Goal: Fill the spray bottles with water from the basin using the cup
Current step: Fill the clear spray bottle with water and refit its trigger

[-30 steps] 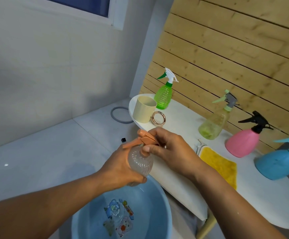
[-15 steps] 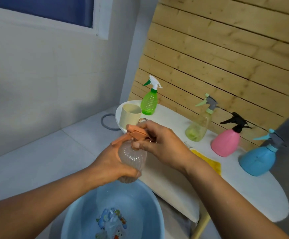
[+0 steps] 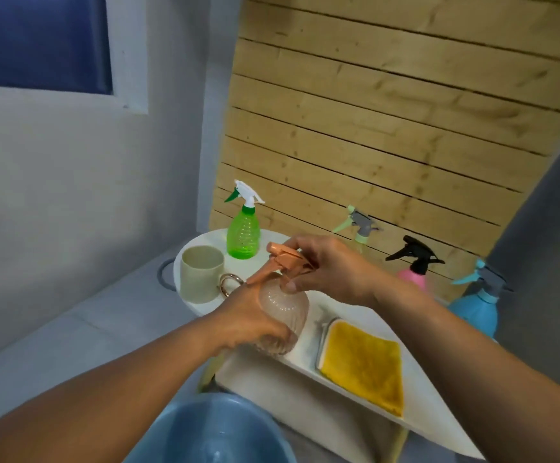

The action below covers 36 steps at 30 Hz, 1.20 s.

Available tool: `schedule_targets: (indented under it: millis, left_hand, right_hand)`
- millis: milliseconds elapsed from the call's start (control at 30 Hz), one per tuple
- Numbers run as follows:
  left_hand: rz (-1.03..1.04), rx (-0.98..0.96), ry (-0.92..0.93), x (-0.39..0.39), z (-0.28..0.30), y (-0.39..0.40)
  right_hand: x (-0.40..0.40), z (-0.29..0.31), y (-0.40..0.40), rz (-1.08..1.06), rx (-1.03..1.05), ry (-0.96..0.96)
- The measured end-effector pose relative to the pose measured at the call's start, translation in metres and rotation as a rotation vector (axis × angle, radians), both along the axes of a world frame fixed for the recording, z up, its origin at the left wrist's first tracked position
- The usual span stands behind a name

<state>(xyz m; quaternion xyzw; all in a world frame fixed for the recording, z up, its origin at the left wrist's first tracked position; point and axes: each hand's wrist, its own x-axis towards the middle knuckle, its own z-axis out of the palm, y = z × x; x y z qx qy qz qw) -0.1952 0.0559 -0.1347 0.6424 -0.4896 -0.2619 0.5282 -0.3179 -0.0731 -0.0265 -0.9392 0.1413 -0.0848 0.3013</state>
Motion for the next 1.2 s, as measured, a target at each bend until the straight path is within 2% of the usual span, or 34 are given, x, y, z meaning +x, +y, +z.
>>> schedule_targets:
  millis: [167, 433, 567, 700, 767, 867, 1033, 1100, 1200]
  left_hand:
    - [-0.046, 0.090, 0.036, 0.006, -0.016, -0.026]
    - [-0.047, 0.153, 0.075, 0.009, -0.031, -0.041]
    - [-0.009, 0.168, 0.123, 0.005, -0.040, -0.041]
    - [0.084, 0.079, 0.208, -0.013, -0.045, -0.049]
    - [0.211, 0.039, 0.171, -0.023, -0.050, -0.053]
    - [0.302, 0.118, -0.052, -0.027, -0.052, -0.051]
    - [0.150, 0.210, 0.038, -0.011, -0.049, -0.044]
    - [0.218, 0.181, 0.024, -0.010, -0.048, -0.044]
    - [0.390, 0.126, -0.143, -0.021, -0.047, -0.049]
  right_hand:
    - [0.006, -0.012, -0.022, -0.049, -0.144, 0.080]
    - [0.005, -0.037, -0.033, -0.140, -0.069, 0.037]
    - [0.000, -0.050, -0.020, -0.325, -0.059, -0.055]
    - [0.002, -0.076, 0.000, -0.570, -0.102, -0.233]
    - [0.005, -0.082, 0.004, -0.625, -0.043, -0.290]
    - [0.004, -0.083, 0.003, -0.615, 0.059, -0.337]
    - [-0.001, -0.076, -0.005, -0.539, 0.114, -0.310]
    - [-0.001, -0.073, -0.006, -0.521, 0.131, -0.309]
    - [-0.001, -0.074, -0.005, -0.513, 0.169, -0.322]
